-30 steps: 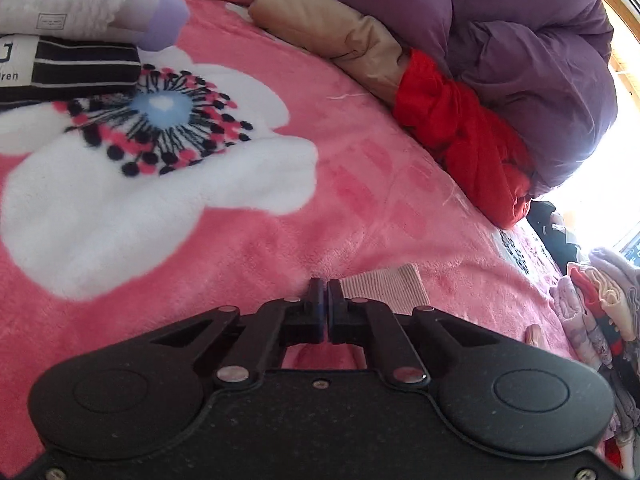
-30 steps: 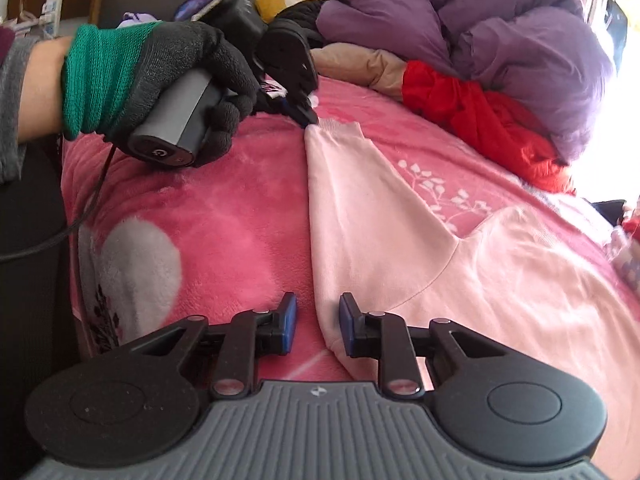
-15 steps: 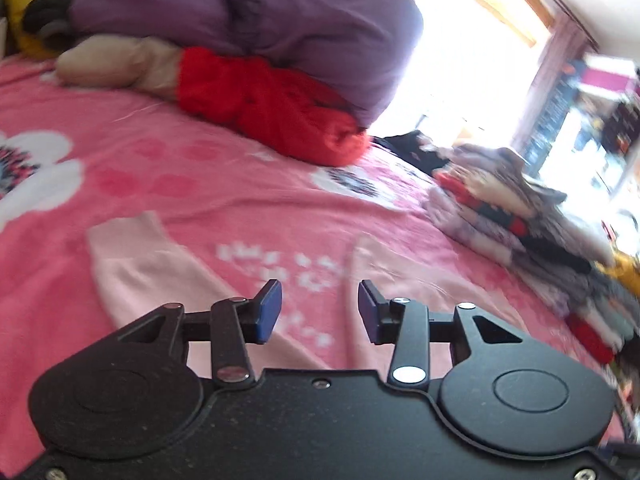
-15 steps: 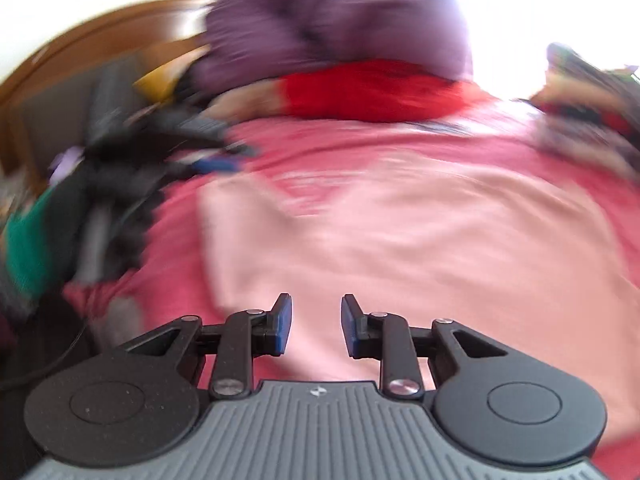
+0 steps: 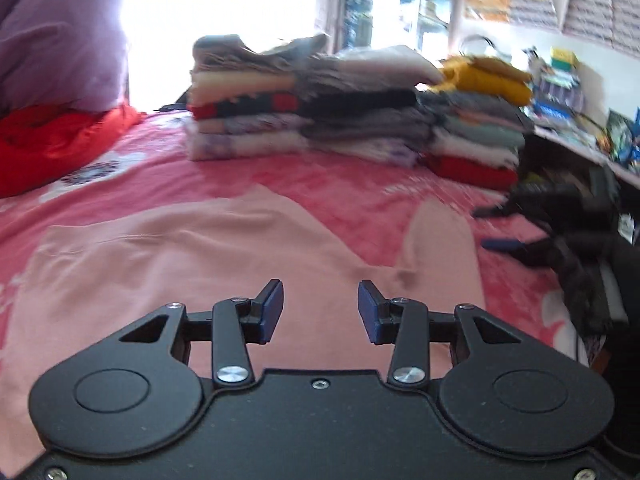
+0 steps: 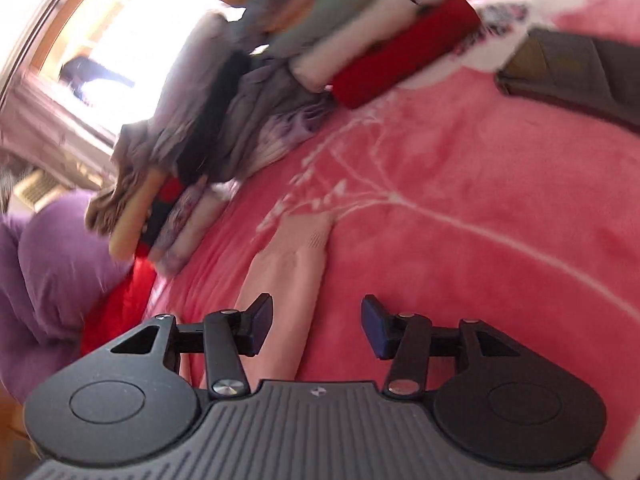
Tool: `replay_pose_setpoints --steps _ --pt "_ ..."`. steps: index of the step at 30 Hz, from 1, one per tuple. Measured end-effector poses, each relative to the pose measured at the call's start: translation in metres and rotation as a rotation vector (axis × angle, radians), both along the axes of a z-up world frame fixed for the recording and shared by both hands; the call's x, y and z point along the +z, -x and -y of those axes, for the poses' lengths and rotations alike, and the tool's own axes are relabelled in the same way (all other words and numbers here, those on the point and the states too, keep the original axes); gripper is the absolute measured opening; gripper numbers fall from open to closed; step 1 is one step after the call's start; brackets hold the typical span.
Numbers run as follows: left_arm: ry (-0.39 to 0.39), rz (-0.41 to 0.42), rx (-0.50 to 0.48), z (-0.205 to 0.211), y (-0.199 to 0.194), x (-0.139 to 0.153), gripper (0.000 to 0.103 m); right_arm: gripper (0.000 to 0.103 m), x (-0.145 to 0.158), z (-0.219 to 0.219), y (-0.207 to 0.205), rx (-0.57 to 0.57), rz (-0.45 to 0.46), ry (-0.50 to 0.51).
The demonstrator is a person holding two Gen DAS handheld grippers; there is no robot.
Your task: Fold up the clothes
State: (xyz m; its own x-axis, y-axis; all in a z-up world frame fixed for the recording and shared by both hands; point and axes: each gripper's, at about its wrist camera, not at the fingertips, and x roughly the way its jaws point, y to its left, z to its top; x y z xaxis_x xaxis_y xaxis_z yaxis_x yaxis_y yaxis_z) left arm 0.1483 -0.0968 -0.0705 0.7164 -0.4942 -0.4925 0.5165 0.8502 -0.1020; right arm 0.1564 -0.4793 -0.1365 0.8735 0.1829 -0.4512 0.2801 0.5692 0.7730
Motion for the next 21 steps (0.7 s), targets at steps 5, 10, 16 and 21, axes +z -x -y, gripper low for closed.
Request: replay_pose_setpoints --steps 5,10,16,21 --pt "-0.042 -0.058 -0.046 0.032 -0.009 -0.018 0.040 0.053 -0.014 0.011 -0.038 0.072 0.011 -0.125" --pt "-0.130 -0.104 -0.045 0.039 -0.010 -0.041 0.040 0.009 -0.024 0.023 -0.048 0.073 0.009 -0.241" --pt "-0.164 -0.121 -0.066 0.040 -0.012 -0.038 0.040 0.013 -0.015 0.046 -0.019 0.071 0.013 -0.183" --pt "-0.136 -0.071 -0.069 0.053 -0.011 -0.015 0.030 0.038 -0.009 0.043 -0.029 0.091 0.041 -0.084"
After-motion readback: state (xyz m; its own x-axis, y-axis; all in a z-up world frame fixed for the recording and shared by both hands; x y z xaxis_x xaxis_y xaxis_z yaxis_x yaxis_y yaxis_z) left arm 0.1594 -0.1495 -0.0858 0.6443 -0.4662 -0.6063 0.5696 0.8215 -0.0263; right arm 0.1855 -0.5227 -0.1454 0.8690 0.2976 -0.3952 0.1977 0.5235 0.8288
